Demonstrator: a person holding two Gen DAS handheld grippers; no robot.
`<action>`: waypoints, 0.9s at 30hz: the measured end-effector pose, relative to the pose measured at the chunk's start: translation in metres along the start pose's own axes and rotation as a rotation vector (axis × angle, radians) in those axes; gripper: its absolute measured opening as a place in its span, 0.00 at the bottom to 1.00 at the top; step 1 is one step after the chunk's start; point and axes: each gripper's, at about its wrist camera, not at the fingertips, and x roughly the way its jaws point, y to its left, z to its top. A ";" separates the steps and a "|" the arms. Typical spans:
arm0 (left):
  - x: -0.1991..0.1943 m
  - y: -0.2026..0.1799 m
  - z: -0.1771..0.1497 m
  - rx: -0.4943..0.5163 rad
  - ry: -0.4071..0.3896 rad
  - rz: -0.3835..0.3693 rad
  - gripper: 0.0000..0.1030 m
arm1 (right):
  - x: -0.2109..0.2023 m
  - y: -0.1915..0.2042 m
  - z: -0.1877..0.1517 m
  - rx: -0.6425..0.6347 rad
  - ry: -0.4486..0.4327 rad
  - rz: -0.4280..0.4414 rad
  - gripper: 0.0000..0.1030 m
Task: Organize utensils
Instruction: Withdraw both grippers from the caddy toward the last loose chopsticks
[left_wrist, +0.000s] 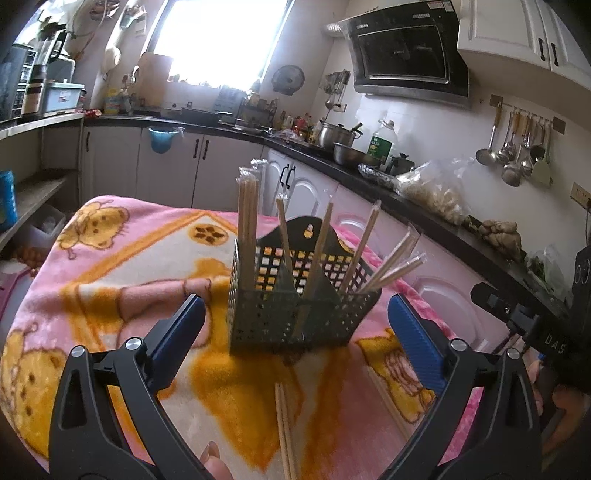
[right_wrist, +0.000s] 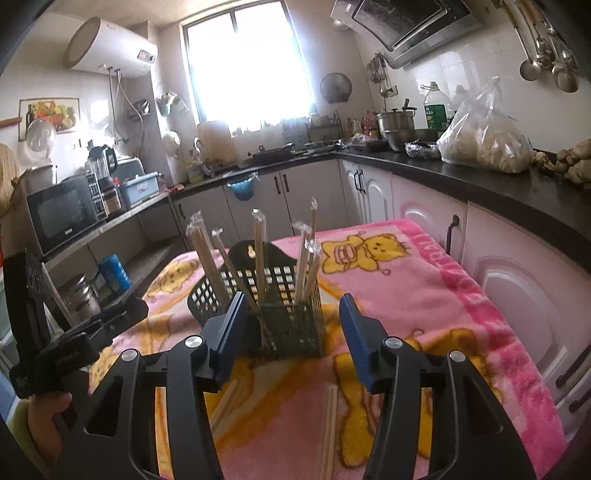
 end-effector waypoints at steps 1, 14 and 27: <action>-0.001 -0.001 -0.002 0.002 0.002 0.000 0.88 | -0.002 0.000 -0.002 -0.001 0.005 0.000 0.48; -0.008 -0.015 -0.027 0.011 0.046 -0.003 0.88 | -0.017 -0.005 -0.025 -0.025 0.078 -0.019 0.48; 0.005 -0.024 -0.052 0.033 0.147 0.027 0.88 | -0.012 -0.025 -0.048 -0.031 0.191 -0.033 0.48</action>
